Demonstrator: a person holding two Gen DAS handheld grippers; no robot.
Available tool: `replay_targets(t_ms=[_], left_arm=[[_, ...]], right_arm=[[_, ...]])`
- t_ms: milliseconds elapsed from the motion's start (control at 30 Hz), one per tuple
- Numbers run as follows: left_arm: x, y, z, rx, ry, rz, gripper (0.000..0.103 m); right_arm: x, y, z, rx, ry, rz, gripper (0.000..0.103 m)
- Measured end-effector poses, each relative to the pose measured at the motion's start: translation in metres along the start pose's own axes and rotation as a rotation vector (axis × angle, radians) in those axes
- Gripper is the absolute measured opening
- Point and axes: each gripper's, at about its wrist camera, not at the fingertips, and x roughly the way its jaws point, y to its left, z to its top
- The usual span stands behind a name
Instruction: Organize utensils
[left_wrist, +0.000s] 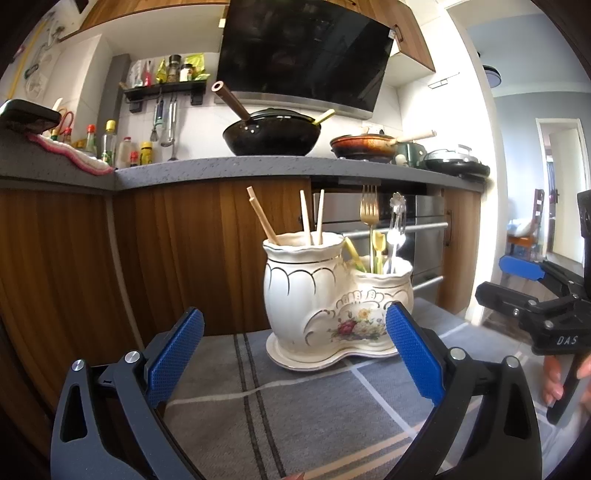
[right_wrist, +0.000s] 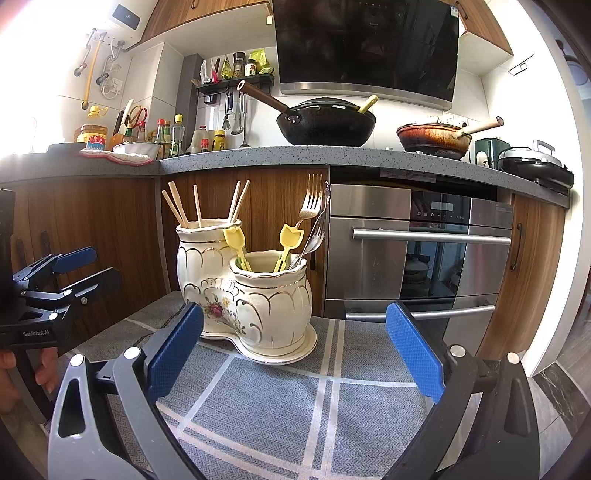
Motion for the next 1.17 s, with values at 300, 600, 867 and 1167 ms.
replay_targets(t_ms=[300, 600, 867, 1167], left_arm=[[0.0003, 0.0002, -0.0004, 0.000, 0.001, 0.001, 0.098], [0.0002, 0.0004, -0.0002, 0.000, 0.001, 0.001, 0.098], [0.0015, -0.0017, -0.0014, 0.011, 0.008, -0.016, 0.098], [0.0025, -0.0026, -0.0018, 0.013, 0.016, 0.004, 0.098]], right_arm=[[0.0003, -0.0001, 0.0001, 0.000, 0.002, 0.000, 0.098], [0.0007, -0.0003, 0.0001, 0.000, 0.002, 0.000, 0.098], [0.0007, -0.0005, 0.0003, 0.000, 0.002, 0.000, 0.098], [0.0055, -0.0039, -0.0036, 0.015, 0.027, -0.011, 0.098]])
